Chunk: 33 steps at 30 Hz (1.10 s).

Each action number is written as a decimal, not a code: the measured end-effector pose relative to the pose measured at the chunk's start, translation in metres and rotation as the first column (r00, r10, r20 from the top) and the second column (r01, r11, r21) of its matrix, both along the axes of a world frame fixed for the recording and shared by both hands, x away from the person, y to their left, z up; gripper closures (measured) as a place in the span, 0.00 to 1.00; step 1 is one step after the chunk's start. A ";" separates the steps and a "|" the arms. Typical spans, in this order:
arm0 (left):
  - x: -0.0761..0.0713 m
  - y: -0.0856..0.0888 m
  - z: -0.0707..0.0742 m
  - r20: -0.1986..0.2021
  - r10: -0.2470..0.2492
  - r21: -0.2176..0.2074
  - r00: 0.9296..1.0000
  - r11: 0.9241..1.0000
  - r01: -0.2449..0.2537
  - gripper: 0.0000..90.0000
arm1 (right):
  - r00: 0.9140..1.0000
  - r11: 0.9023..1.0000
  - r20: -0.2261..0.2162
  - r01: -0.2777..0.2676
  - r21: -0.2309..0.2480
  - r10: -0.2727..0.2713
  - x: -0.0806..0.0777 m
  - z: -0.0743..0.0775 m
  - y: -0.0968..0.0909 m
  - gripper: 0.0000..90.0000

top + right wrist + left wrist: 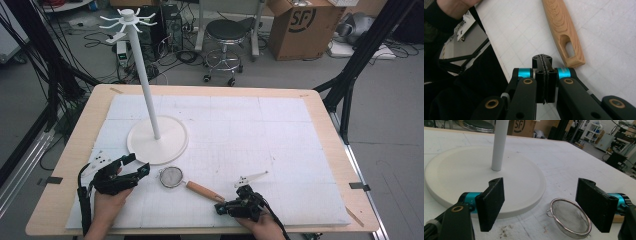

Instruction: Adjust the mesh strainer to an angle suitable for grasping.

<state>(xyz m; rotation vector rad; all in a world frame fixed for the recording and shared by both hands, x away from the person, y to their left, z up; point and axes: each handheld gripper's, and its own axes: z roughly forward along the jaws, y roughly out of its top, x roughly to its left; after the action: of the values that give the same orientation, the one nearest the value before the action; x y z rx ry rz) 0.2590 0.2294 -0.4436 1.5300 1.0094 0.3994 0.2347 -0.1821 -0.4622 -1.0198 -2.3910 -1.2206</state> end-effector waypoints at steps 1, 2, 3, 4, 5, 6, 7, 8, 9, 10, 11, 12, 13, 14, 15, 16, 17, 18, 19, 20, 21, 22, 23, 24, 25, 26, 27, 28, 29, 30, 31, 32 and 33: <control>0.000 0.000 0.000 0.000 0.000 0.001 1.000 1.000 0.000 0.27 | 1.000 1.000 0.002 -0.002 0.000 0.002 0.001 0.000 -0.001 1.00; 0.000 0.000 0.000 0.002 0.002 -0.003 1.000 1.000 -0.002 0.27 | 1.000 1.000 0.013 0.017 -0.013 -0.017 0.002 0.001 -0.004 1.00; 0.000 0.000 0.000 0.002 0.002 -0.003 1.000 1.000 -0.002 0.27 | 0.999 0.999 0.023 0.033 -0.021 -0.032 0.002 0.002 -0.006 1.00; 0.000 0.000 0.000 0.003 0.001 -0.003 1.000 1.000 -0.001 0.27 | 0.999 0.999 0.023 0.033 -0.021 -0.032 0.002 0.002 -0.006 1.00; 0.000 0.000 0.000 0.003 0.000 -0.002 1.000 1.000 0.000 0.27 | 0.998 0.998 0.030 0.053 -0.029 -0.052 0.003 0.003 -0.012 1.00; 0.000 0.000 0.000 0.003 0.000 -0.003 1.000 1.000 0.000 0.27 | 0.998 0.998 0.036 0.062 -0.031 -0.061 0.004 0.003 -0.016 1.00; 0.000 0.000 0.000 0.003 0.001 -0.002 1.000 1.000 -0.001 0.27 | 0.998 0.998 0.036 0.062 -0.031 -0.061 0.004 0.003 -0.016 1.00; 0.000 0.000 0.000 0.002 -0.001 0.000 1.000 1.000 0.001 0.27 | 0.997 0.997 0.036 0.073 -0.033 -0.071 0.004 0.004 -0.018 1.00; 0.000 0.000 0.000 0.002 -0.003 0.000 1.000 1.000 0.003 0.27 | 0.996 0.996 0.041 0.085 -0.033 -0.084 0.005 0.004 -0.020 1.00; 0.000 0.000 0.000 0.000 -0.004 -0.001 1.000 1.000 0.004 0.27 | 0.996 0.996 0.037 0.088 -0.031 -0.087 0.007 0.003 -0.022 1.00; 0.000 -0.001 0.000 0.000 -0.003 -0.003 1.000 1.000 0.003 0.27 | 0.996 0.996 0.033 0.088 -0.026 -0.087 0.008 0.003 -0.023 1.00; 0.000 -0.001 0.000 0.001 -0.003 -0.003 1.000 1.000 0.003 0.27 | 0.995 0.995 0.036 0.093 -0.026 -0.092 0.009 0.003 -0.022 1.00; 0.000 -0.001 0.000 0.002 -0.003 -0.002 1.000 1.000 0.003 0.27 | 0.995 0.995 0.031 0.093 -0.030 -0.092 0.009 0.003 -0.022 1.00; 0.000 -0.001 0.000 0.001 -0.002 -0.004 1.000 1.000 0.002 0.27 | 0.995 0.995 0.028 0.092 -0.026 -0.091 0.009 0.003 -0.022 1.00; 0.000 0.000 0.000 0.002 -0.001 0.001 1.000 1.000 0.001 0.27 | 0.996 0.996 0.024 0.088 -0.025 -0.088 0.009 0.003 -0.022 1.00; 0.000 0.000 0.000 0.003 -0.001 -0.001 1.000 1.000 0.001 0.27 | 0.997 0.997 0.016 0.076 -0.019 -0.076 0.008 0.003 -0.021 1.00; 0.000 0.000 0.000 0.003 -0.001 0.000 1.000 1.000 0.001 0.27 | 0.998 0.998 0.010 0.067 -0.012 -0.067 0.007 0.003 -0.020 1.00; 0.000 0.000 0.000 0.004 -0.001 -0.001 1.000 1.000 0.001 0.27 | 0.998 0.998 0.015 0.060 -0.018 -0.060 0.005 0.003 -0.018 1.00; 0.000 -0.001 0.000 0.003 -0.001 0.000 1.000 1.000 0.001 0.27 | 0.998 0.998 0.021 0.058 -0.029 -0.057 0.004 0.003 -0.016 1.00; 0.000 -0.001 0.000 0.001 -0.001 -0.003 1.000 1.000 0.001 0.27 | 0.998 0.998 0.022 0.060 -0.031 -0.059 0.004 0.004 -0.014 1.00; 0.000 -0.001 0.000 0.001 -0.003 -0.002 1.000 1.000 0.003 0.27 | 0.998 0.998 0.032 0.064 -0.029 -0.063 0.006 0.003 -0.014 1.00; 0.000 -0.001 0.000 0.002 -0.002 0.000 1.000 1.000 0.002 0.27 | 0.997 0.997 0.032 0.067 -0.028 -0.066 0.007 0.003 -0.014 1.00; 0.000 -0.001 0.000 0.003 -0.004 -0.001 1.000 1.000 0.004 0.27 | 0.997 0.997 0.024 0.070 -0.028 -0.069 0.007 0.003 -0.013 1.00; 0.000 -0.001 0.000 0.002 -0.004 -0.002 1.000 1.000 0.004 0.27 | 0.997 0.997 0.025 0.070 -0.026 -0.070 0.009 0.003 -0.013 1.00; 0.000 -0.001 0.000 0.002 -0.002 -0.001 1.000 1.000 0.002 0.27 | 0.997 0.997 0.025 0.073 -0.027 -0.072 0.010 0.003 -0.012 1.00; 0.000 -0.001 0.000 0.002 -0.002 -0.001 1.000 1.000 0.002 0.27 | 0.997 0.997 0.029 0.074 -0.033 -0.073 0.011 0.003 -0.012 1.00; 0.000 -0.001 0.000 0.001 -0.002 -0.001 1.000 1.000 0.002 0.27 | 0.997 0.997 0.029 0.074 -0.037 -0.073 0.012 0.004 -0.011 1.00; 0.000 -0.001 0.000 0.002 -0.001 -0.003 1.000 1.000 0.001 0.27 | 0.996 0.996 0.035 0.081 -0.044 -0.079 0.013 0.004 -0.010 1.00; 0.000 -0.001 0.000 0.002 -0.003 -0.001 1.000 1.000 0.003 0.27 | 0.996 0.995 0.036 0.085 -0.049 -0.083 0.015 0.005 -0.009 1.00; 0.000 -0.001 0.000 0.002 -0.003 -0.003 1.000 1.000 0.003 0.27 | 0.996 0.995 0.035 0.089 -0.055 -0.087 0.017 0.006 -0.009 1.00; 0.000 -0.001 0.000 0.003 -0.002 0.001 1.000 1.000 0.002 0.27 | 0.995 0.994 0.029 0.097 -0.057 -0.096 0.020 0.006 -0.009 1.00; 0.000 0.000 0.000 0.004 -0.002 0.000 1.000 1.000 0.002 0.27 | 0.995 0.993 0.027 0.101 -0.059 -0.099 0.023 0.006 -0.009 1.00; 0.000 -0.001 0.000 0.003 -0.001 -0.002 1.000 1.000 0.001 0.27 | 0.994 0.993 0.030 0.103 -0.059 -0.101 0.025 0.006 -0.009 1.00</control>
<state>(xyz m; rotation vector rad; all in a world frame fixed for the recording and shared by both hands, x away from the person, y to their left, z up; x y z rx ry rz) 0.2588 0.2288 -0.4434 1.5275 1.0065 0.4001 0.2594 -0.1910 -0.4562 -1.1641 -2.4364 -1.2098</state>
